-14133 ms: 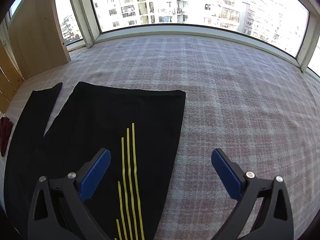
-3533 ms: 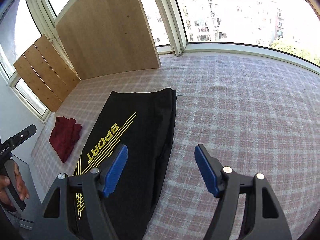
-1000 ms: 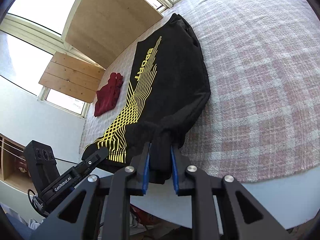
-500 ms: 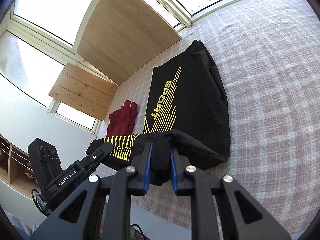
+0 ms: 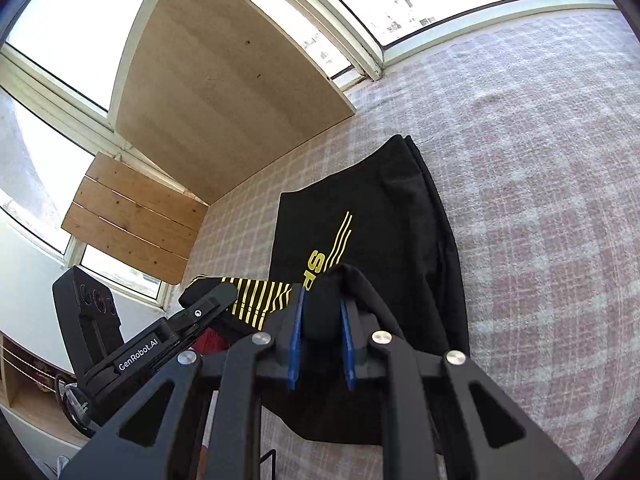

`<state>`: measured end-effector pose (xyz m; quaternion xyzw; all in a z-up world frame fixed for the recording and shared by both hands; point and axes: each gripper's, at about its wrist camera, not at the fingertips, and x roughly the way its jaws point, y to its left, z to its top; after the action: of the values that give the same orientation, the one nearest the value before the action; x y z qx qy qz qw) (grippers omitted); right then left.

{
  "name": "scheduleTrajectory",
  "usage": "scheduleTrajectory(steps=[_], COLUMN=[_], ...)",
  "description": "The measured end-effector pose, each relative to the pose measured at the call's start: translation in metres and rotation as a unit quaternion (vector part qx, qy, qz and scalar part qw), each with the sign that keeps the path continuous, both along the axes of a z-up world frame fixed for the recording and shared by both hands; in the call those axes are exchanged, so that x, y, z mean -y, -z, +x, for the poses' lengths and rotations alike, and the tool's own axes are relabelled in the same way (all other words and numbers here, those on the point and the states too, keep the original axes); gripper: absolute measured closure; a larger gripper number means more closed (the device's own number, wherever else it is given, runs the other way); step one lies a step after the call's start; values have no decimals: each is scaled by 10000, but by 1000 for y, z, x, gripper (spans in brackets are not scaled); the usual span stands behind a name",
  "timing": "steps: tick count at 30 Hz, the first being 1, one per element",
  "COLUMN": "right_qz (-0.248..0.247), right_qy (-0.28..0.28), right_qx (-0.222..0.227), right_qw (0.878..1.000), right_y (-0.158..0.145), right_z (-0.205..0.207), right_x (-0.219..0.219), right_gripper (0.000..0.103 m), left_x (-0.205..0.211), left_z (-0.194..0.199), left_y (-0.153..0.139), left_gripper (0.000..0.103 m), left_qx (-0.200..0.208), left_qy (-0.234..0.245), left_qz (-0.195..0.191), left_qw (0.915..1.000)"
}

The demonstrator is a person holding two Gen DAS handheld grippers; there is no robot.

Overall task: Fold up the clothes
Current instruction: 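Lift the cuff end and fold it over toward the waistband with both tools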

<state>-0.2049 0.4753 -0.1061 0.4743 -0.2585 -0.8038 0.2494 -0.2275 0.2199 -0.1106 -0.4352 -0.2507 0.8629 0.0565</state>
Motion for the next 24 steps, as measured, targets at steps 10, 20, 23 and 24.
scheduleTrajectory(steps=[10,20,23,24], right_qz=[103,-162,-40,27], right_qy=[214,308,408,437], right_qx=[396,870,870,817], right_qw=[9989,9956,9954,9957], right_y=[30,50,51,49], right_z=[-54,-99,-106,-107], right_x=[1,-3,-4,-5], right_gripper=[87,84,78,77], left_x=[14,14,27,34], left_z=[-56,-91,-86,-84], left_y=[28,33,23,18], left_gripper=[87,77,48,38], left_qx=[356,491,251,125], left_qy=[-93,-105,-410,-558], left_qz=[-10,-388,-355,-321], left_qw=[9993,9980,9982,9978])
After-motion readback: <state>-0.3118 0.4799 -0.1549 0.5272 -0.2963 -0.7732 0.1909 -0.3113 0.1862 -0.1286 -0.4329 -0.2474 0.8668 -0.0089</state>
